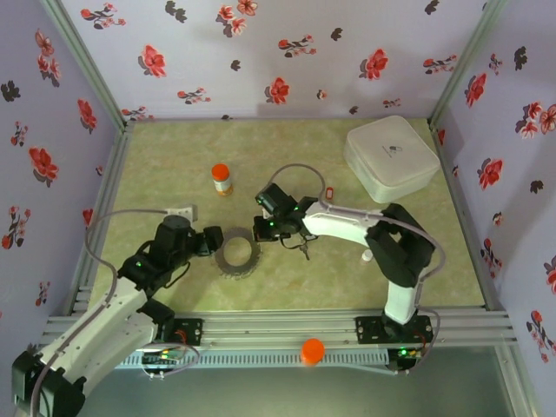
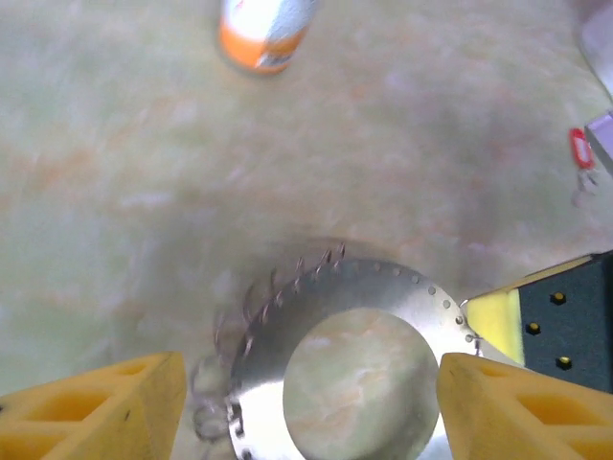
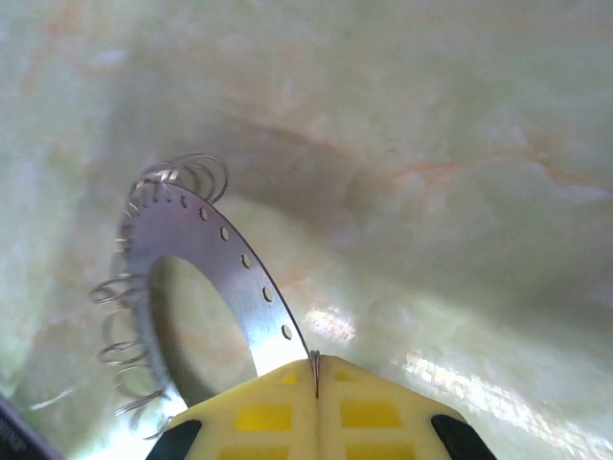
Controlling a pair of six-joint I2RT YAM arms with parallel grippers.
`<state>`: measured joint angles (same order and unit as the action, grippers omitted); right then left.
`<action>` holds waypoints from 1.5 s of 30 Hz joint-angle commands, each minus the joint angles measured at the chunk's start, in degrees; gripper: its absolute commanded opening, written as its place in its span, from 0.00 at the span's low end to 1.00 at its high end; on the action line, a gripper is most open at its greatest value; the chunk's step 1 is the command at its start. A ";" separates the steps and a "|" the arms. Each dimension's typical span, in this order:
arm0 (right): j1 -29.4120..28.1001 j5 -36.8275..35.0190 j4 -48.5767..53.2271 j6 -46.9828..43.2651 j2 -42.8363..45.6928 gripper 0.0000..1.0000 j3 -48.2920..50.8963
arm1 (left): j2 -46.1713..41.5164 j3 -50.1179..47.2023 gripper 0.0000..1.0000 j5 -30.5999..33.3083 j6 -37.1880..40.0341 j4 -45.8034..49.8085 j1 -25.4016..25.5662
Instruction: Put the keys on the keyring
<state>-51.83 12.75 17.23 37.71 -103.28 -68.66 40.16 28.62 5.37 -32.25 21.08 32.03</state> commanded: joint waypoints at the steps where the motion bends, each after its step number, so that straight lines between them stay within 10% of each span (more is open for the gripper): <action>1: -0.39 -3.74 4.46 -7.32 6.64 0.00 -3.32 | -0.12 4.60 0.71 0.20 14.79 -0.49 0.49; 17: -0.40 -3.05 11.63 -30.33 22.79 0.00 -6.20 | 4.51 21.93 0.52 -12.43 48.23 4.29 0.86; 23: 0.19 1.36 9.99 -40.21 26.75 0.00 -4.06 | 3.42 17.87 0.27 -22.20 49.47 -3.68 0.93; 36: -0.01 12.54 0.79 -54.97 30.76 0.00 6.74 | 3.38 2.30 0.20 -48.79 41.86 -22.34 2.13; 45: 0.07 20.63 -4.32 -60.32 29.68 0.00 11.21 | 8.30 2.95 0.20 -51.51 50.67 -16.34 2.16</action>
<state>-51.75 28.82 17.52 -19.57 -73.87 -57.58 47.40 30.00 -43.29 14.44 3.60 33.87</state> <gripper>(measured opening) 0.065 0.197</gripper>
